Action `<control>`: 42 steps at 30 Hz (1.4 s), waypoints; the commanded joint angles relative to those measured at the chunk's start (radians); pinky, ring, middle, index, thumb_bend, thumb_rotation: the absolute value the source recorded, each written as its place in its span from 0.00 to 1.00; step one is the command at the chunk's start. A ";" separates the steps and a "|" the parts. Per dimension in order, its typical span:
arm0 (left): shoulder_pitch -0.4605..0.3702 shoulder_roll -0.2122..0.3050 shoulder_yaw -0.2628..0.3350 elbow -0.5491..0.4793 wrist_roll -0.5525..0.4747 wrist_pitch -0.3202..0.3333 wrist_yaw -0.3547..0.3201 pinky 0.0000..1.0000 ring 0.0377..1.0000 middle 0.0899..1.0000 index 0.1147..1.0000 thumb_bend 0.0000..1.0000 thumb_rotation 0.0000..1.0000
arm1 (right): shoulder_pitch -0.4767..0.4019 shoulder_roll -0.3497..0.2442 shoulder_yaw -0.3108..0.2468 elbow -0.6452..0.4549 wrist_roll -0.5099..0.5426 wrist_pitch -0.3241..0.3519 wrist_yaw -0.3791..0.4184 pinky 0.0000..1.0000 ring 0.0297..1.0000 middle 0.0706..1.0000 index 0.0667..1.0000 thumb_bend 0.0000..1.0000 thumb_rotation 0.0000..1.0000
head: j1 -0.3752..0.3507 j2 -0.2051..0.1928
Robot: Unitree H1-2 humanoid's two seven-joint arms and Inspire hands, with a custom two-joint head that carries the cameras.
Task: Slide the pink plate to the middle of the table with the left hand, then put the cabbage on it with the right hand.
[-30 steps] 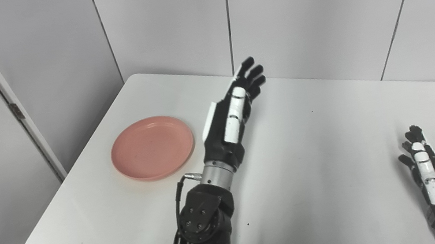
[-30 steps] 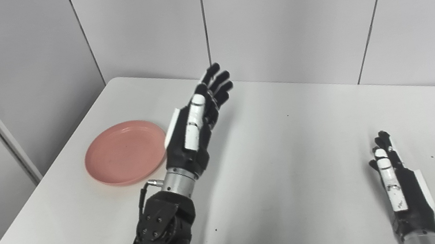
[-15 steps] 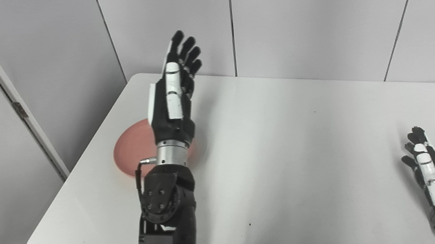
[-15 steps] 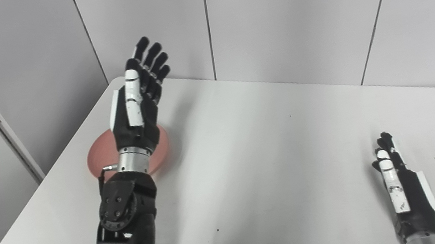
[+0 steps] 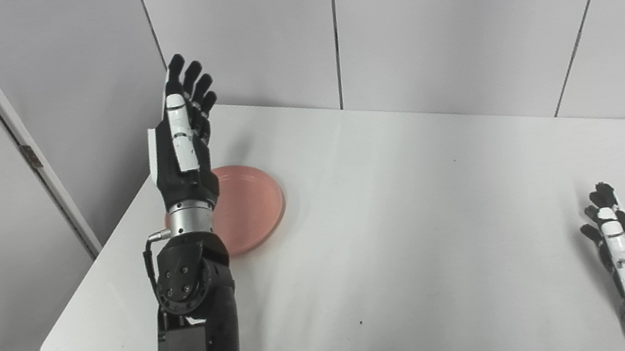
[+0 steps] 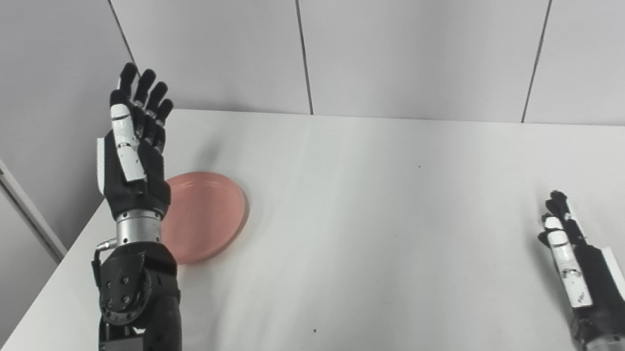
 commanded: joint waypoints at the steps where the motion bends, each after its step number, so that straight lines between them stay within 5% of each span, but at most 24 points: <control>1: -0.031 0.023 0.013 -0.013 -0.018 -0.038 0.010 0.93 0.92 0.93 0.92 0.45 1.00 | 0.002 0.001 -0.004 -0.002 0.001 -0.003 -0.001 1.00 0.98 0.98 0.99 0.21 1.00 | 0.001 0.001; 42: 0.012 0.180 0.203 0.301 -0.152 -0.117 0.025 0.95 0.93 0.92 0.91 0.45 1.00 | 0.004 -0.014 0.004 -0.005 -0.022 -0.021 0.001 1.00 0.97 0.98 0.98 0.22 1.00 | 0.021 0.021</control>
